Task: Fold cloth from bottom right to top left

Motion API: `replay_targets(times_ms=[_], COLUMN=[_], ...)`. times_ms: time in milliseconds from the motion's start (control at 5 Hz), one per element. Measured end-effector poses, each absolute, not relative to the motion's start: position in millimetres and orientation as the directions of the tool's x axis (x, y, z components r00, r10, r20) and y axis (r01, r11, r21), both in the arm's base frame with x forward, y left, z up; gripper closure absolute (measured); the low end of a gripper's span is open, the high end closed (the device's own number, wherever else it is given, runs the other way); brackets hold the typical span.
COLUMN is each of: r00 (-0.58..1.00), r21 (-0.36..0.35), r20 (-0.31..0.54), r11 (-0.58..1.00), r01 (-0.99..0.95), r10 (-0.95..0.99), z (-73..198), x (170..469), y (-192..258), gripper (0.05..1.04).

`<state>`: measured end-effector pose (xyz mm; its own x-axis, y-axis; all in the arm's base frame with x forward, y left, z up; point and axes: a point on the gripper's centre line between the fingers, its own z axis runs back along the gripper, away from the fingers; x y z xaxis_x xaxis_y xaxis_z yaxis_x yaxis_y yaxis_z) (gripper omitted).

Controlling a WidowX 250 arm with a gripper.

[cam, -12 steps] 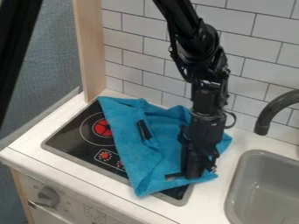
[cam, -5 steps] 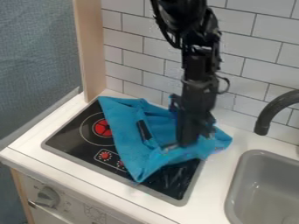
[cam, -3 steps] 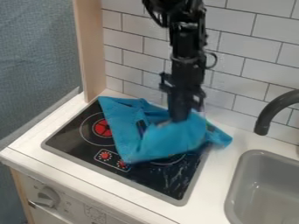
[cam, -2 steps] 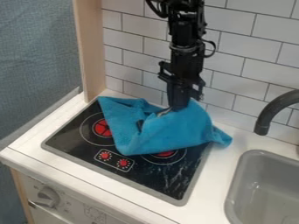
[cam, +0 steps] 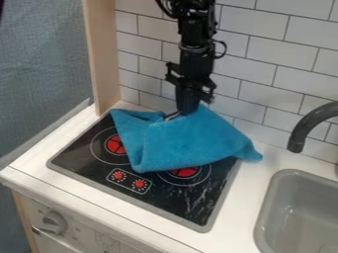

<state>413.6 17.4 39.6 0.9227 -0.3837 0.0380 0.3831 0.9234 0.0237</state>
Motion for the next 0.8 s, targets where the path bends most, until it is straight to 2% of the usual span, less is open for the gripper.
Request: replay_targets(times_ms=[600,800], r00=[0.903,0.903], r21=[0.044,0.048], r20=[-0.025,-0.031], r11=[0.902,0.902], r01=[0.429,0.429], r10=[-0.429,-0.428], z=[4.6,3.8], x=[433.0,434.0], y=[34.0,35.0], gripper=[1.011,0.859])
